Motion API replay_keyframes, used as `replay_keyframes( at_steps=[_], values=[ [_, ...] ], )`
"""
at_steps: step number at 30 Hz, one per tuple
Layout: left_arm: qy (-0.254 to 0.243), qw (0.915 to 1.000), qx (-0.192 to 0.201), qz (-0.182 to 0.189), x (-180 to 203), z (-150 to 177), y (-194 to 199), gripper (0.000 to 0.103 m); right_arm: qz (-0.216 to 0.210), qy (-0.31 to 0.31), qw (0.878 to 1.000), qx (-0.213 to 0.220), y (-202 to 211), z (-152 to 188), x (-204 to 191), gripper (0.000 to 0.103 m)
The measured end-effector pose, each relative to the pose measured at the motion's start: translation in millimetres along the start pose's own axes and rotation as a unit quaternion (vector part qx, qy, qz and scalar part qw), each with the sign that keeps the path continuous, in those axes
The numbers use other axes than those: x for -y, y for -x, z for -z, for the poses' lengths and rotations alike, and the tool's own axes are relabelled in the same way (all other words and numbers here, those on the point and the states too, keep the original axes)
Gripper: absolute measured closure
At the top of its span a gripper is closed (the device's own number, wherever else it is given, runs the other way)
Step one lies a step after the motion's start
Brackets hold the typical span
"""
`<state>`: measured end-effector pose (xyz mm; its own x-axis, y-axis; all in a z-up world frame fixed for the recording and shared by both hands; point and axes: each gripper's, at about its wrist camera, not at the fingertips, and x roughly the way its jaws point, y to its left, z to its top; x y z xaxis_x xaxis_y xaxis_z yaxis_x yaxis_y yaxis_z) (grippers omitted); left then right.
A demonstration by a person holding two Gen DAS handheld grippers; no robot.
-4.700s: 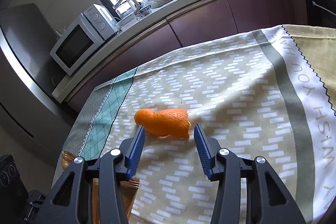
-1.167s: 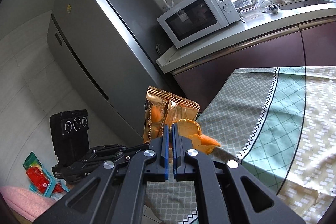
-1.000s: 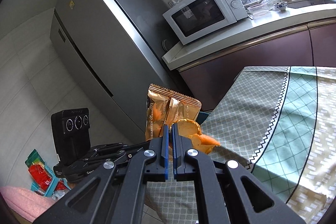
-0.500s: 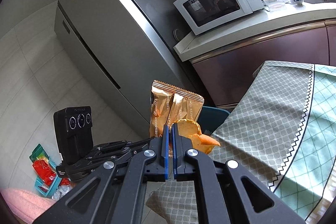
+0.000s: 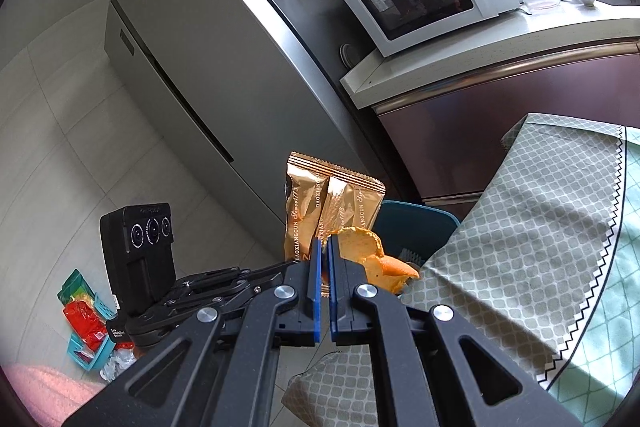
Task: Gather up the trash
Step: 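Carry the gold packet and orange peel toward the teal bin, then lower both tools over the teal bin and open them to drop the trash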
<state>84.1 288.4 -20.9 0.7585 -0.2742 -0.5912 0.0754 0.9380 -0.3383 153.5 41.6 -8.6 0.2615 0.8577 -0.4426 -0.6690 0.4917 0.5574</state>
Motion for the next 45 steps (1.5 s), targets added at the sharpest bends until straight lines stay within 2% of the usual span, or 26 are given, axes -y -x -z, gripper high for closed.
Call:
replay_keyframes(
  at_steps=[21,45],
  values=[
    [0.033,0.9983,-0.014,-0.045,-41.1,-0.4,-23.5,0.102,0.003,-0.011,0.999,-0.043,-62.9,-11.3,9.3,0.101],
    [0.054,0.9955,-0.048,-0.062,-62.6,11.8,-65.7,0.102,0.035,-0.025,0.995,-0.091,-118.2,-7.0,29.6,0.101]
  ],
)
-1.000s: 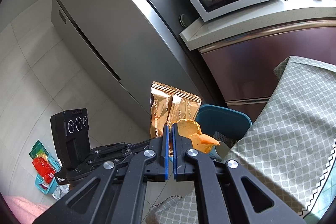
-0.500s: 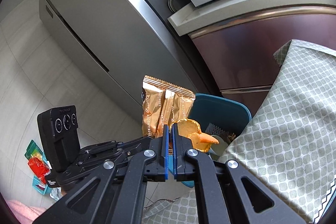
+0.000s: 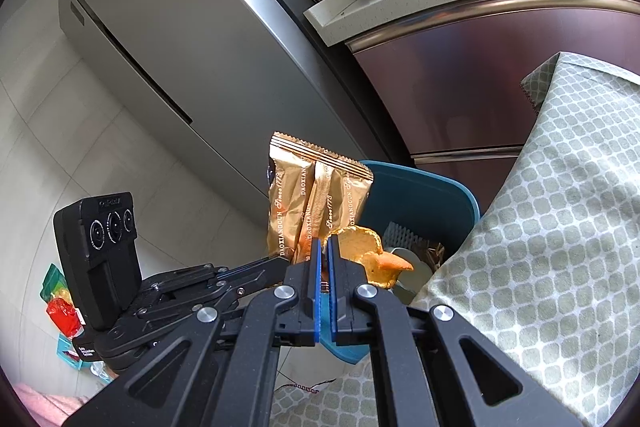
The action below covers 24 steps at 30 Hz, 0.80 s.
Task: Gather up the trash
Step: 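Lower both tools over the teal bin and open them to drop the trash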
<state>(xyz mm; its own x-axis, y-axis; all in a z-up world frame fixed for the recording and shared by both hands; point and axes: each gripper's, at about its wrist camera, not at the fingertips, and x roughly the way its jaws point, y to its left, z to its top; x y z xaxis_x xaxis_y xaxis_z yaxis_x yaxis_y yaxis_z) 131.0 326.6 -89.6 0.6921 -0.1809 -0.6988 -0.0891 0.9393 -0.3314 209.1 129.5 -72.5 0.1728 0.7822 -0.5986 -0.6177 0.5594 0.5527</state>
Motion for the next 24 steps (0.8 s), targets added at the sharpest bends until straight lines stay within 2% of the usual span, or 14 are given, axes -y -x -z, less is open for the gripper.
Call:
replay_keyframes(
  at_steps=[10,16,24],
  values=[
    [-0.001,0.9996,-0.024,-0.012,-2.6,2.3,-27.4,0.101,0.018,-0.013,1.000,-0.015,-19.7,-5.3,8.6,0.101],
    [-0.003,0.9992,-0.028,-0.028,-1.9,3.4,-40.3,0.097,0.026,-0.022,0.999,-0.021,-30.4,-8.6,14.4,0.098],
    [-0.004,0.9989,-0.018,-0.043,-1.3,6.4,-36.4,0.068,0.035,-0.016,0.999,-0.015,-23.5,-4.0,14.6,0.095]
  ],
)
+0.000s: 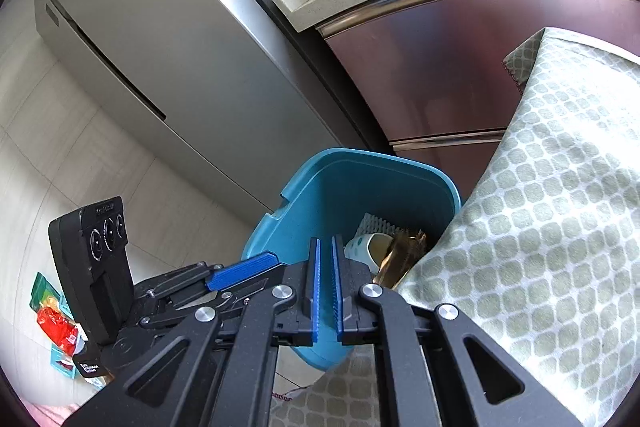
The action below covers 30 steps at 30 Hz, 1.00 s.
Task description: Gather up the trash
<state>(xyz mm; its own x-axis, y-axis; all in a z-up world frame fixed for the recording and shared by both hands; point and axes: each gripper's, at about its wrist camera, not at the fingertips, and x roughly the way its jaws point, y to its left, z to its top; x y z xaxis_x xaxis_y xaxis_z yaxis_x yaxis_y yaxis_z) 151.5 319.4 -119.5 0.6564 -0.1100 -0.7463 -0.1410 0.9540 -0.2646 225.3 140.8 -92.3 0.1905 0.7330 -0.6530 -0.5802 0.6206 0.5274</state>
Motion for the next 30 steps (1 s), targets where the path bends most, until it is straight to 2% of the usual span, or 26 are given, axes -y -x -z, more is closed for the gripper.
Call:
replay_keyframes(
  at_steps=[1,4,6,8,10,12,13,15,21,23,30],
  values=[
    [-0.003,1.0000,0.005,-0.002,1.0,0.9,2.7,0.067,0.002,0.003,1.000,0.002,2.0,1.3,-0.8,0.091],
    [-0.011,0.9997,0.021,-0.011,3.6,3.6,13.2,0.054,0.003,0.011,1.000,0.010,10.5,6.8,-3.4,0.083],
    [-0.015,0.9991,0.035,-0.016,5.1,5.3,22.9,0.038,0.008,0.018,1.000,0.017,16.7,10.5,-5.5,0.076],
    [-0.021,0.9979,0.055,-0.027,8.7,7.0,33.9,0.029,0.013,0.024,0.999,0.023,23.5,14.3,-7.2,0.068],
    [-0.030,0.9965,0.071,-0.033,12.6,8.6,45.0,0.026,0.017,0.031,0.999,0.033,32.5,19.1,-9.4,0.062],
    [-0.034,0.9948,0.088,-0.039,16.1,10.3,57.4,0.015,0.025,0.037,0.998,0.044,42.7,23.4,-11.6,0.053],
    [-0.037,0.9937,0.097,-0.042,18.8,11.2,62.7,0.014,0.027,0.038,0.998,0.050,48.3,25.8,-12.0,0.048],
    [-0.045,0.9911,0.115,-0.049,25.5,13.5,73.8,0.007,0.038,0.045,0.996,0.063,60.5,31.3,-13.6,0.045],
    [-0.059,0.9841,0.158,-0.057,45.3,22.5,103.9,0.006,0.079,0.069,0.988,0.109,100.8,55.2,-24.1,0.027],
    [-0.063,0.9822,0.168,-0.056,53.9,26.3,113.0,0.006,0.099,0.081,0.984,0.128,115.3,66.7,-28.6,0.018],
    [-0.081,0.9734,0.209,-0.048,90.5,44.9,144.6,0.006,0.165,0.107,0.962,0.189,166.3,104.4,-35.0,0.008]
  ],
)
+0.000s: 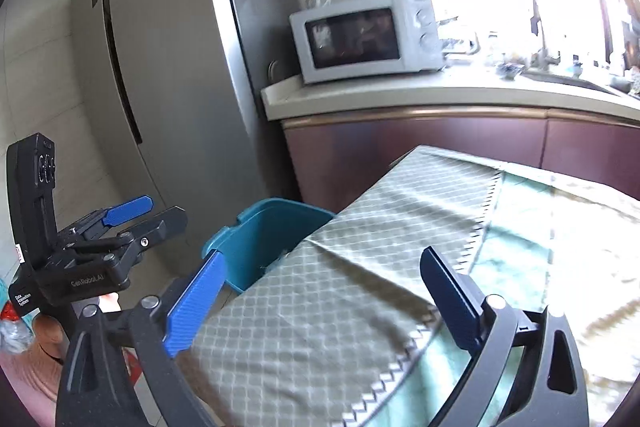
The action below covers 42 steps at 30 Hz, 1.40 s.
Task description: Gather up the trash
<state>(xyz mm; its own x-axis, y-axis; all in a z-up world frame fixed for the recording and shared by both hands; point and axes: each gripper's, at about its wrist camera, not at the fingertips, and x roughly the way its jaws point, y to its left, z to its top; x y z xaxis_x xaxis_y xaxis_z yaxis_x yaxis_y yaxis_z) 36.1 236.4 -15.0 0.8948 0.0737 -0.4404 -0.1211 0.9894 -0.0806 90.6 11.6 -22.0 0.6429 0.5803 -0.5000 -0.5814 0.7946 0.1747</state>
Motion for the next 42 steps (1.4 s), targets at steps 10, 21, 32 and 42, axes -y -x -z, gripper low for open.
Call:
replay_keyframes(
  at_steps=[10,21,32,42],
  values=[
    [-0.030,0.9980,0.042,0.038,69.1,6.0,34.6,0.006,0.113,-0.001,0.991,0.074,84.4,23.2,28.3,0.007],
    [-0.051,0.9934,0.082,0.061,129.0,15.5,58.0,0.006,0.198,-0.023,0.971,0.129,143.3,47.7,60.0,0.007],
    [-0.064,0.9904,0.104,0.064,151.3,15.3,72.5,0.006,0.245,-0.017,0.954,0.169,176.8,59.0,57.8,0.007],
    [-0.065,0.9897,0.109,0.066,156.8,13.7,76.6,0.006,0.256,-0.021,0.950,0.180,187.0,64.6,57.1,0.007]
  ],
)
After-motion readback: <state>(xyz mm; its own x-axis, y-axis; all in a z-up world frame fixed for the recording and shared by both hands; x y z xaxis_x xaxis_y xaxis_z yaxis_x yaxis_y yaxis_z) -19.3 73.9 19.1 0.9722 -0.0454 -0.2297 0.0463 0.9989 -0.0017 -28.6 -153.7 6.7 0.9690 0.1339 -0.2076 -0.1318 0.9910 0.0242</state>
